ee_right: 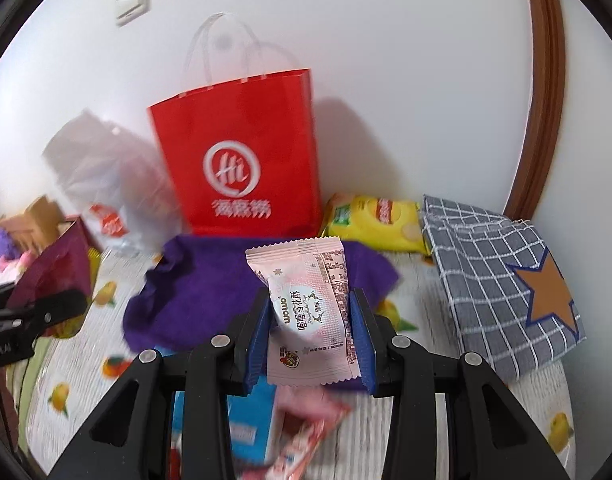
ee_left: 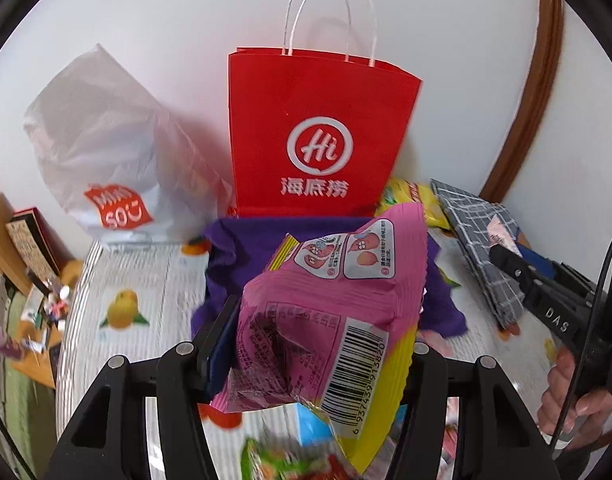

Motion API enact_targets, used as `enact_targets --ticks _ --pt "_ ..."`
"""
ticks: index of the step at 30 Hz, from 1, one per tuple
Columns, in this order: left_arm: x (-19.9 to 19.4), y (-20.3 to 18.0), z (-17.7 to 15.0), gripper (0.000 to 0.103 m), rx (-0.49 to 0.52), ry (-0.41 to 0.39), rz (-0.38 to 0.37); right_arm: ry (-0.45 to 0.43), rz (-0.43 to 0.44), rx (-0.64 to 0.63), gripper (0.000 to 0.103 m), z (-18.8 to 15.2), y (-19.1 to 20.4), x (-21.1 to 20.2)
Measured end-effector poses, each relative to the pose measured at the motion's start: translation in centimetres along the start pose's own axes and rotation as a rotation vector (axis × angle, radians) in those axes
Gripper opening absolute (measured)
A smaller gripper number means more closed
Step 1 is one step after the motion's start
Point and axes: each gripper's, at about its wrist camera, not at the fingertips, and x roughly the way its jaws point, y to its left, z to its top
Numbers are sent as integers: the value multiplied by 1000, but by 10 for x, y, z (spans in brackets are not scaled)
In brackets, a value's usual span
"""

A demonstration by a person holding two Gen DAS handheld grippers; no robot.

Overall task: Organize snacks
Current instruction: 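Carry the pink bag with the left tool while the right tool carries the candy to the towel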

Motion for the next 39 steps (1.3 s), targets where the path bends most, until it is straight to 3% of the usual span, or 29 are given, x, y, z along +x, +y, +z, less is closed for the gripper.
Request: enact_targets --ticks 16,25,39 --pt "85 13 60 57 -4 38 -22 35 -31 27 39 49 -22 98" --pt "146 15 45 57 13 154 -21 131 -46 11 39 32 -25 148" --pt "163 45 45 57 -68 217 16 216 -19 5 39 20 -26 179"
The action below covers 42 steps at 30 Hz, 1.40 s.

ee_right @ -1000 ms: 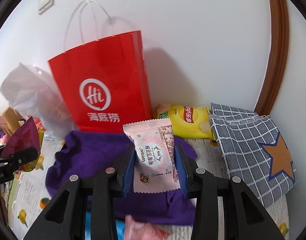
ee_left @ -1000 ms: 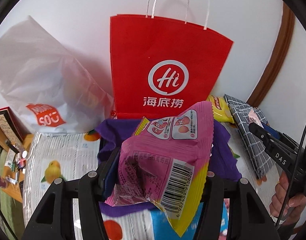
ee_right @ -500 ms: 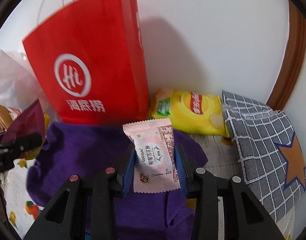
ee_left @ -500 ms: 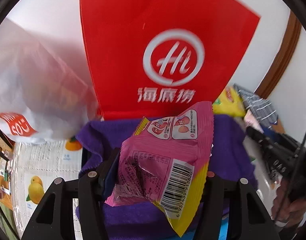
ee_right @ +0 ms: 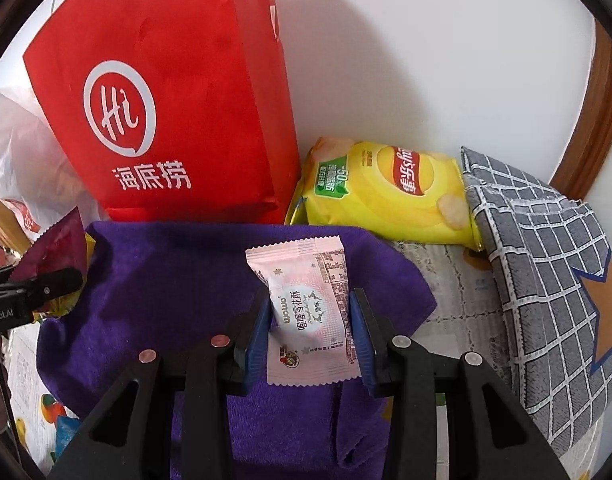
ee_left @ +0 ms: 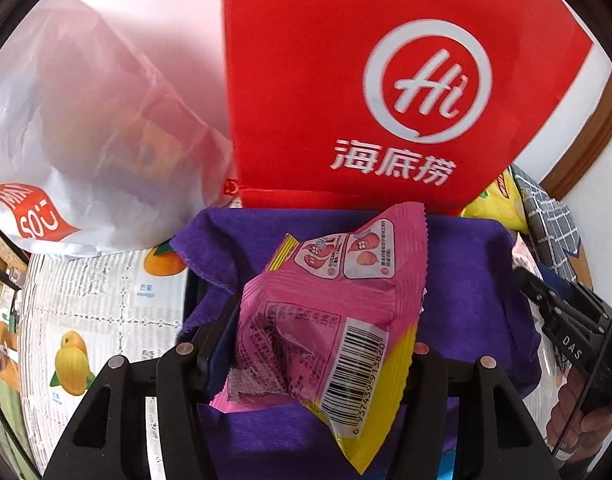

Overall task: Organize snacks
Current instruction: 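Carry the pink bag with the left tool while the right tool carries the candy to the towel, then open the left tool over the purple towel while the right tool releases the candy there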

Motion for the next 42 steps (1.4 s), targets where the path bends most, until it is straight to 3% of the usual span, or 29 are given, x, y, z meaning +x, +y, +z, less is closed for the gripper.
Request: enact_targets --ticks 7,27,31,35,38,42 --pt "4 1 -2 57 3 21 -16 26 8 -15 39 -2 2 6" --pt "33 -22 -2 57 59 113 34 101 -6 -52 41 -10 14 31" --pt "34 -26 -1 60 65 116 21 93 -6 -54 47 -12 16 29" --pt "24 -30 2 83 60 67 -10 68 4 -43 57 -9 13 17" --pt "13 -30 3 83 52 33 -34 42 -2 -40 68 -5 11 7" --pt "-4 -32 3 83 62 -7 -33 7 -5 -27 75 -3 12 -14"
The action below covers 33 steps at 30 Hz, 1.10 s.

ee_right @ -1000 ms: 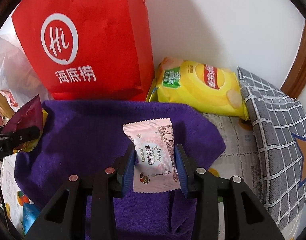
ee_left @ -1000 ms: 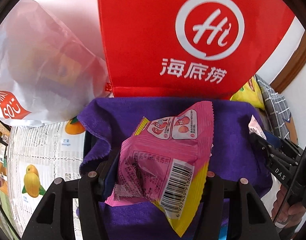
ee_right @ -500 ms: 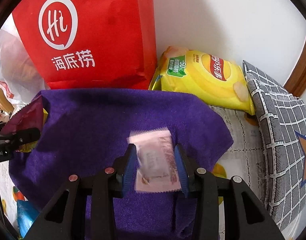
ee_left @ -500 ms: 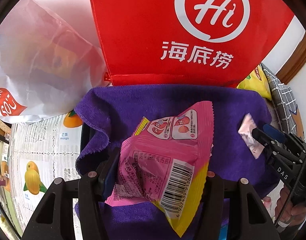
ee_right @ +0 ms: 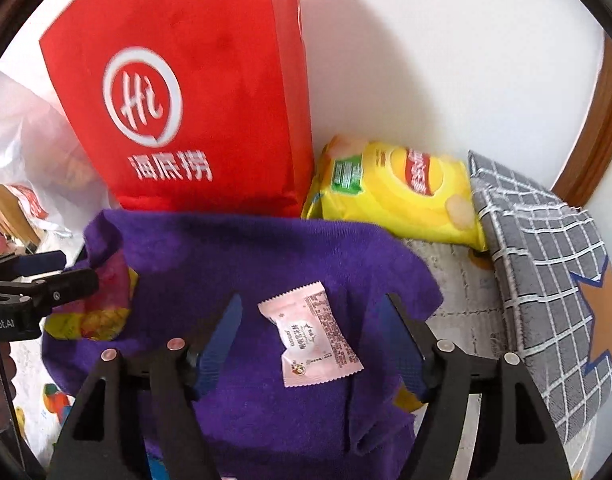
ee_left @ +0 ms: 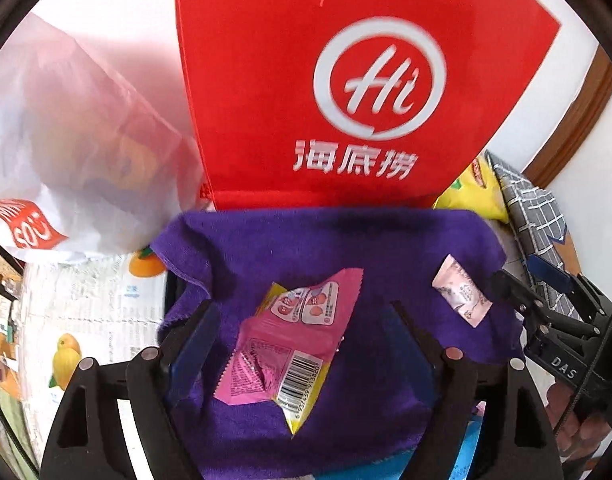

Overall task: Organize snacks
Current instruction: 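Open the left tool over the purple towel while the right tool releases the candy there, then withdraw both tools from the towel back toward the snack pile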

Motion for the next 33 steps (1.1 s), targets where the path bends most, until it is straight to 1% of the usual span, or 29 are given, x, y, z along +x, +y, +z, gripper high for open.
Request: enact_targets --ticks 5,8,11,13,16,18,21,23,26,28,31,33 --pt "-27 -7 -3 83 17 -84 14 -53 -29 21 82 -1 4 -31" --pt "-48 -15 -4 83 31 -138 16 -86 -78 5 83 -2 10 -54" --pt "-70 -20 -9 82 52 -161 12 -109 -139 -8 84 -8 14 -78" --pt "-89 -21 -17 82 64 -179 -5 -125 -154 -9 84 -14 13 -93" --pt "-116 -26 -34 82 72 -231 -14 -143 -133 9 84 -29 12 -115" --pt "-129 -29 -44 82 76 -248 -18 -139 -129 22 84 -39 10 -128" --pt "-147 -32 -63 82 78 -245 -38 -140 -97 48 84 -52 8 -145" --pt "-158 -35 -77 82 80 -260 -20 -149 -68 63 84 -62 8 -155" --pt "-170 -39 -94 82 84 -278 -6 -173 -53 64 84 -77 9 -171" --pt "-175 -39 -104 82 85 -271 -4 -188 -32 46 85 -89 10 -183" --pt "-183 -40 -120 83 83 -271 5 -187 -1 42 87 -105 10 -194" --pt "-186 -39 -131 83 79 -272 18 -195 -5 38 87 -115 10 -199"
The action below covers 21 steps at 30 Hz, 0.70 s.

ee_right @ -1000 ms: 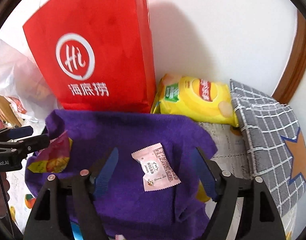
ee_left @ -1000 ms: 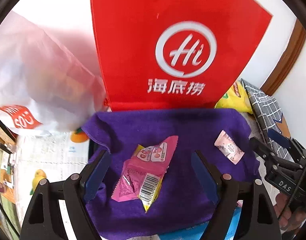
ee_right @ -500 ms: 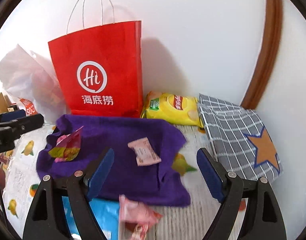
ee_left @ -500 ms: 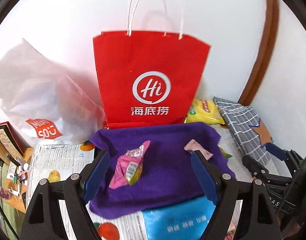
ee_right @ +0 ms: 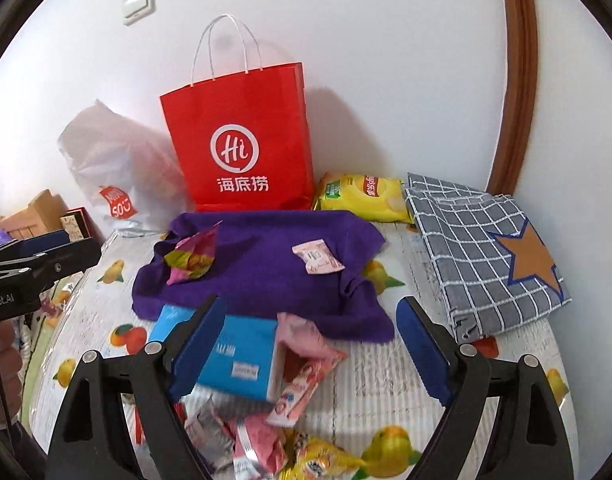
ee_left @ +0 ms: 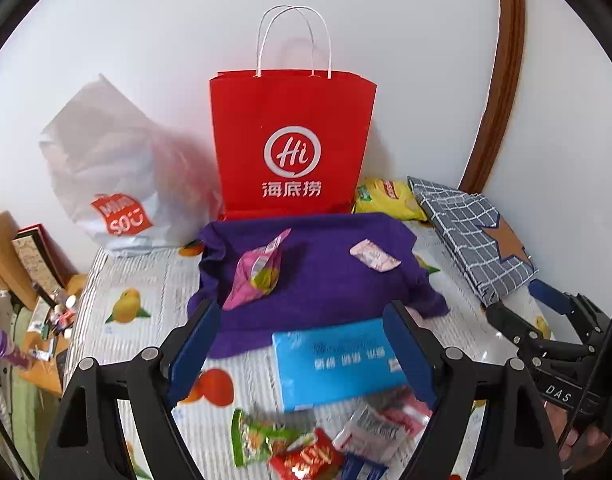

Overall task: Organize snacks
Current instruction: 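Withdraw both tools from the towel back toward the snack pile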

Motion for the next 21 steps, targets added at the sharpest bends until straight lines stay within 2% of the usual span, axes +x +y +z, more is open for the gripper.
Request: enact_targets --ticks 3,10,13,16,18,21 --pt "-5 3 -14 83 -22 10 5 -3 -31 -12 87 -13 -1 -7" --pt "-7 16 -40 83 -74 35 14 -16 -38 3 87 -42 -14 -16" --pt "0 24 -52 83 -112 71 12 18 -67 -4 86 -55 -19 -7" --pt "7 33 -65 83 -139 96 13 94 -2 35 76 -72 -29 6" --pt "10 35 -72 83 -153 109 14 132 35 68 75 -84 -34 14" --pt "15 37 -83 83 -161 128 4 166 36 82 72 -103 -35 25"
